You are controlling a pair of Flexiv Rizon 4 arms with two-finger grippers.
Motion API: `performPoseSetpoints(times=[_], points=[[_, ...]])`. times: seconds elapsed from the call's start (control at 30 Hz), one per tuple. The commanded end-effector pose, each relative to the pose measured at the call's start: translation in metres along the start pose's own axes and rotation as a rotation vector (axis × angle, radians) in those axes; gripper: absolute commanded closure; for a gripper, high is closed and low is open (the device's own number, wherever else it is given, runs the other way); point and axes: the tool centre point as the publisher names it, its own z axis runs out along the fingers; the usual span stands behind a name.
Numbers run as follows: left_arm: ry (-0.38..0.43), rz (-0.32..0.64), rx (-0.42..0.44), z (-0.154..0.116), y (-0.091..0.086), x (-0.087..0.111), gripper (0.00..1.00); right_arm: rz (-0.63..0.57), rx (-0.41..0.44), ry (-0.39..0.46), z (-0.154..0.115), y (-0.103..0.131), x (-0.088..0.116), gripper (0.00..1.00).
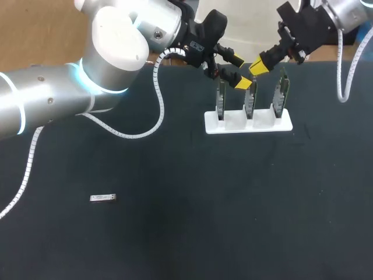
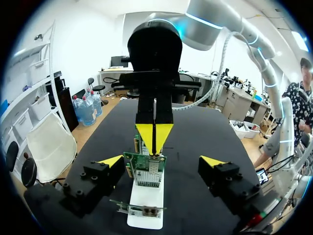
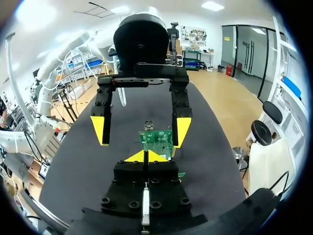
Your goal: Pick up the optical module with the left hand, and insert it into the network port with the right hand.
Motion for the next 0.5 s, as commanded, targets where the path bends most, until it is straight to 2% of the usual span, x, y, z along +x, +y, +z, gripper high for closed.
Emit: performPoseSetpoints(times=[0.03, 0.33, 0.5], points=[[0.006, -0.001, 0.004, 0.0002, 0.0018, -0.0011, 0.00, 0.004, -0.013, 0.007, 0.0046, -0.0049, 0.0049, 1.00], [0.006, -0.001, 0.004, 0.0002, 0.0018, -0.0011, 0.00, 0.019, -0.020, 0.004, 0.0072, -0.0030, 0.0082, 1.00], [0.006, -0.001, 0.004, 0.0002, 0.0018, -0.0011, 0.00, 0.008, -0.013, -0.017, 0.0011, 0.0008, 0.0018, 1.00]])
